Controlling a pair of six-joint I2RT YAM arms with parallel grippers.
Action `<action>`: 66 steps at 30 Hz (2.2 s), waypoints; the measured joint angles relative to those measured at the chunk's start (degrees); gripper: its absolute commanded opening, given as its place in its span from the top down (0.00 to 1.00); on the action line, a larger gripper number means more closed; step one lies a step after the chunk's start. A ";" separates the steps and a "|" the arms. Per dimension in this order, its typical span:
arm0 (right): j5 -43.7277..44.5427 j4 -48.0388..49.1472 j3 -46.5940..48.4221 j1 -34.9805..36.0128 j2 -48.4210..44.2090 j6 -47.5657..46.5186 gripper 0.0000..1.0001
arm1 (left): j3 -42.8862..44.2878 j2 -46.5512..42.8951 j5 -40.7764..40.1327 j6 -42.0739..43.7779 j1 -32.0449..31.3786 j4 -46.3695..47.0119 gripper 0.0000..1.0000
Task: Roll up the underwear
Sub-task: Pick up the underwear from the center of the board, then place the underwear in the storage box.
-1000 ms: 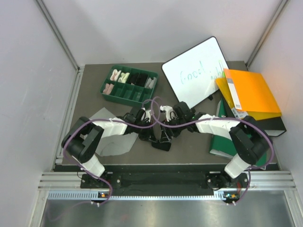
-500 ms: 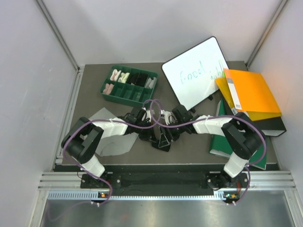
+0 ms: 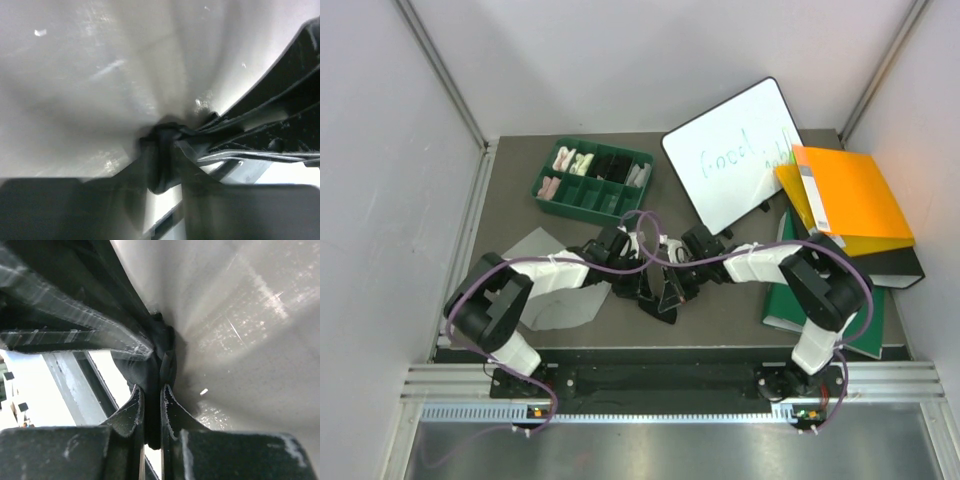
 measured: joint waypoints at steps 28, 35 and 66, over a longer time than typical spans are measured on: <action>45.99 -30.47 67.67 -0.68 18.99 12.59 1.00 | 21.49 -19.87 -21.16 7.96 24.20 -22.27 0.01; 56.15 -36.72 76.02 1.22 29.59 22.53 1.00 | 17.99 -20.90 -20.92 7.48 24.24 -22.05 0.01; 65.02 -42.60 85.13 6.10 41.20 46.51 1.00 | 12.28 -33.20 -20.61 7.13 22.36 -19.98 0.01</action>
